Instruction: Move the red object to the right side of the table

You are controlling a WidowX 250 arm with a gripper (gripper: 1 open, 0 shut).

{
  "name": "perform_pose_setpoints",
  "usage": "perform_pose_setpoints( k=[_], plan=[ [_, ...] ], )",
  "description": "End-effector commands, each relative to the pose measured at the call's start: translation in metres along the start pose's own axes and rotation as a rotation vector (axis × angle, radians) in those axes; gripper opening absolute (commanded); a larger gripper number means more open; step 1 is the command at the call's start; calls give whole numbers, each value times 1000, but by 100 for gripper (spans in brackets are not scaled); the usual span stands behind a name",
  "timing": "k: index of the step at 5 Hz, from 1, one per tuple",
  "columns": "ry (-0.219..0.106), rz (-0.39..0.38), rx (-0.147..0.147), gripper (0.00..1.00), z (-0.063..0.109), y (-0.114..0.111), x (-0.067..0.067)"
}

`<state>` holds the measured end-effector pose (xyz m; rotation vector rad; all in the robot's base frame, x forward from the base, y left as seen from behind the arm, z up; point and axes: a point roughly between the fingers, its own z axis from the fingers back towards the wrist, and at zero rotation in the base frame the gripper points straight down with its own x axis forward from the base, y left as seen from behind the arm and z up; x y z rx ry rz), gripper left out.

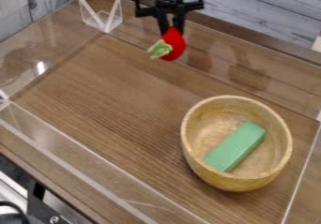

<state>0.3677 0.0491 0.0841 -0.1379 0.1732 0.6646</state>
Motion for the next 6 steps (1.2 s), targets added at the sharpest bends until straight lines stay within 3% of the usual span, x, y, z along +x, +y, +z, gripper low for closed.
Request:
perform_pose_setpoints(
  k=[1,3,6],
  plan=[
    [-102,5,-65,0,36,-16,-17],
    [-85,-22,-76,0,18,-34,-28],
    [-119,149,-146,0,-20,-48,-32]
  ],
)
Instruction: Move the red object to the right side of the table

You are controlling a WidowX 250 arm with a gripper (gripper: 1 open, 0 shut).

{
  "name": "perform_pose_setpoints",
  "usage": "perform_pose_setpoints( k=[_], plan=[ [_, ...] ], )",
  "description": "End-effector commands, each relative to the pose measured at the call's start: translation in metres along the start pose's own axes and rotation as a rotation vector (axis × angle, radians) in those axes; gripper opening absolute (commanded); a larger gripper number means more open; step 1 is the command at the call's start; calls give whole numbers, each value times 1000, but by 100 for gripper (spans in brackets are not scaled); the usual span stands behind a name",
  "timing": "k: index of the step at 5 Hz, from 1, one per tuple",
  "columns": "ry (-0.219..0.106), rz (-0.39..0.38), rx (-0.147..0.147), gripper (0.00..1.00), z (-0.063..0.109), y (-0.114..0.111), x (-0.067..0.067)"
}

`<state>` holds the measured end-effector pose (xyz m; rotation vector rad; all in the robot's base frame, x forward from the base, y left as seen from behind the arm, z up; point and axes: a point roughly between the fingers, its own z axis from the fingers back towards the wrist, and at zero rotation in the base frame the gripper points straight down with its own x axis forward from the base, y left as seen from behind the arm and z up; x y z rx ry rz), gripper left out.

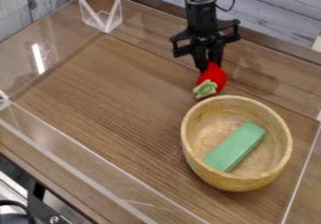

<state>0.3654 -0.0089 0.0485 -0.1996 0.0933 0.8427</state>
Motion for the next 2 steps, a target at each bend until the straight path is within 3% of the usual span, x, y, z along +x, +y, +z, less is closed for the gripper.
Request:
perform_pose_setpoints(
  k=[1,2],
  plan=[
    [-74,28,-94,0,19,-11,-3],
    [-98,88,-131,0,18,-11,-2]
  ],
)
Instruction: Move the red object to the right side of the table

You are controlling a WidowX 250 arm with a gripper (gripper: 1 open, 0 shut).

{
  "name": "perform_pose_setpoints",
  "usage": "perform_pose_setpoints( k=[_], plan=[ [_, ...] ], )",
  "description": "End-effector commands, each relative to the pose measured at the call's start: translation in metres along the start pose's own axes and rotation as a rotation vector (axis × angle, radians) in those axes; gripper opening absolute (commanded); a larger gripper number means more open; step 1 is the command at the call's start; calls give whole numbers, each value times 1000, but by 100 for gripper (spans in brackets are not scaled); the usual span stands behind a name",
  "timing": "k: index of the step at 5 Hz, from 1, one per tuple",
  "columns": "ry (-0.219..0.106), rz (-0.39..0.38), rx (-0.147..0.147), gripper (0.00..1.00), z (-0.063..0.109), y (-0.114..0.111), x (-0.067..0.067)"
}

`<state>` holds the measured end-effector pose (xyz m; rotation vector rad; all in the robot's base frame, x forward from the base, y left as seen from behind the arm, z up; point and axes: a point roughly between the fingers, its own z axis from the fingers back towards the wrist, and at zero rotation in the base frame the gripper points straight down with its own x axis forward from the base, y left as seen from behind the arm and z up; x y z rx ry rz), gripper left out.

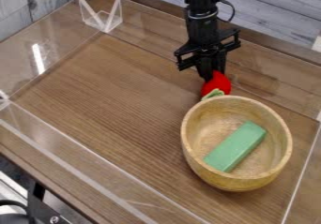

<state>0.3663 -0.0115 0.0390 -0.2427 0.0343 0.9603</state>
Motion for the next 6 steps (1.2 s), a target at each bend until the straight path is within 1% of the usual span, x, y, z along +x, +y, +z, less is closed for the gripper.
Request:
perform_pose_setpoints(
  k=[1,2,4,5,6],
  plan=[
    [-63,41,-106,0,31,-14,-4],
    [-74,98,-143,0,34,-15,-4],
    [-91,171,-200,0,44,-8,4],
    [-99,181,-195,100,41,-6,8],
    [-111,208,-193,100,50,-5,11]
  ],
)
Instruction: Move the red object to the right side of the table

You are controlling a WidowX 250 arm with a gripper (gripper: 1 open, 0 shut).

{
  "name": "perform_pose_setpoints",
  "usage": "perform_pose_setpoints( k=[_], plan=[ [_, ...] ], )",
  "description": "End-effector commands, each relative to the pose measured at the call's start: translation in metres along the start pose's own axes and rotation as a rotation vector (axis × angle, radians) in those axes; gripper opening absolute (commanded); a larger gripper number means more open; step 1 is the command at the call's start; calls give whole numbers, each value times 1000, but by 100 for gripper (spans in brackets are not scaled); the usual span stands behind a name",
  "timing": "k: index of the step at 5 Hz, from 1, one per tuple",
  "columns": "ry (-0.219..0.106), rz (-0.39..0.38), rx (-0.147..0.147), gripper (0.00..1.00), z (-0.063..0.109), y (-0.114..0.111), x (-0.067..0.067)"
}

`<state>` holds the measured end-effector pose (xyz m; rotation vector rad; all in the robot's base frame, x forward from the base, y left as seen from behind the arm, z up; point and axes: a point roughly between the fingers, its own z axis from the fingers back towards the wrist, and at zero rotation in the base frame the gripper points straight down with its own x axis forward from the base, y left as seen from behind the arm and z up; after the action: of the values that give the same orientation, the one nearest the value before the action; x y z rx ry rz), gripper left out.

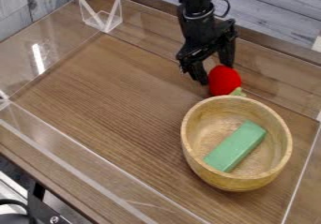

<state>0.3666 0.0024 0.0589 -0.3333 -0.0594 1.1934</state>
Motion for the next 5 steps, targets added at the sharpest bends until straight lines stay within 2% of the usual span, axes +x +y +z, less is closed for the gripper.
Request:
perform_pose_setpoints(
  k=[1,2,3,4,5],
  plan=[
    [-35,5,-92,100,45,-17,3],
    [-33,5,-117,100,54,-20,1],
    [-58,-11,-147,100,59,-23,2],
    [-90,-36,-173,100,72,-24,-2],
    [-104,-139,-161,100,75,-21,-2]
  ],
)
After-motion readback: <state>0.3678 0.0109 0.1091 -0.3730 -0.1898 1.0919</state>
